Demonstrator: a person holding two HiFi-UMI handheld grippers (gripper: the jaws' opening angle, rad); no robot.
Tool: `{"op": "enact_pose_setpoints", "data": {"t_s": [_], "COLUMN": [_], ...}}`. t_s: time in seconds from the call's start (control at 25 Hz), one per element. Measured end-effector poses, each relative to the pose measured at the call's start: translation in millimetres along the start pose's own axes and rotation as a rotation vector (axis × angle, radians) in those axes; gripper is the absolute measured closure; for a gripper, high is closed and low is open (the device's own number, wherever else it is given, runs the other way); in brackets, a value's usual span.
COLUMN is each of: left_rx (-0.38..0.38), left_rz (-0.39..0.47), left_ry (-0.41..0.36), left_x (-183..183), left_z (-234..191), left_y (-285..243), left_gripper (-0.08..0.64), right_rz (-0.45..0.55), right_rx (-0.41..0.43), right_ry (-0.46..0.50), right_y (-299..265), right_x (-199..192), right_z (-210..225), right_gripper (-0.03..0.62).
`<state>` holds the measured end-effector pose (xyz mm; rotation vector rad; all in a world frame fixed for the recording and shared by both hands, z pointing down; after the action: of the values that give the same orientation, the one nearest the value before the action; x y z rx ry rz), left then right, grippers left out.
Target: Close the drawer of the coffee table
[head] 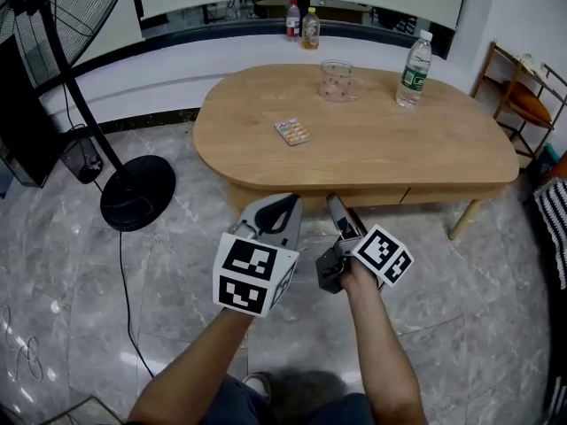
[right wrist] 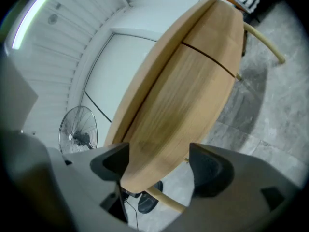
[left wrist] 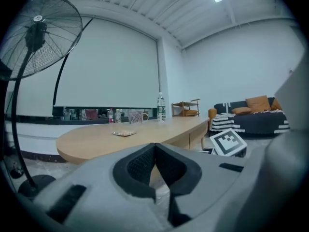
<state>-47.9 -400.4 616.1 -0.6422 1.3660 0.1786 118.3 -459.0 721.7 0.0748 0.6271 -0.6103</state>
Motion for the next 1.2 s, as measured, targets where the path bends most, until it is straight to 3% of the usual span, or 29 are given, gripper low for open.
{"op": "enact_pose_setpoints", "data": {"t_s": [0.24, 0.4, 0.64, 0.96, 1.2], "left_rx": [-0.014, -0.03, -0.068, -0.081, -0.057], "left_rz": [-0.043, -0.081, -0.126, -0.151, -0.132], "left_ry": [-0.031, -0.036, -0.028, -0.026, -0.049], "left_x": [45, 106, 219, 377, 457], "left_z": [-11, -19, -40, -85, -115], "left_y": [29, 53, 102, 180, 227], "left_gripper": [0.558, 0.558, 0.558, 0.558, 0.558], "right_rz": [-0.081, -0.131, -0.187, -0.264, -0.283], "right_rx": [-0.04, -0.103, -0.138, -0.154, -0.158], "right_ry": [0.095, 0.207, 0.346, 0.546, 0.716], "right_y": [48, 70, 74, 82, 81], "right_x": [35, 84, 161, 249, 286], "right_z": [-56, -114, -241, -426, -532], "right_gripper": [0.266, 0.288, 0.315, 0.4, 0.47]}}
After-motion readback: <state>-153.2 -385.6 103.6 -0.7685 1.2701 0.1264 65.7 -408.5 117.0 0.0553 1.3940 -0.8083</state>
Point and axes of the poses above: the fingertips, and each gripper's own axes: y backward along the fingers, z to its right, x out of its top, the point moved 7 cm from there along y, backward along the fingers, and after that the axes turned 9 degrees about -z, right-handed, at the moved point
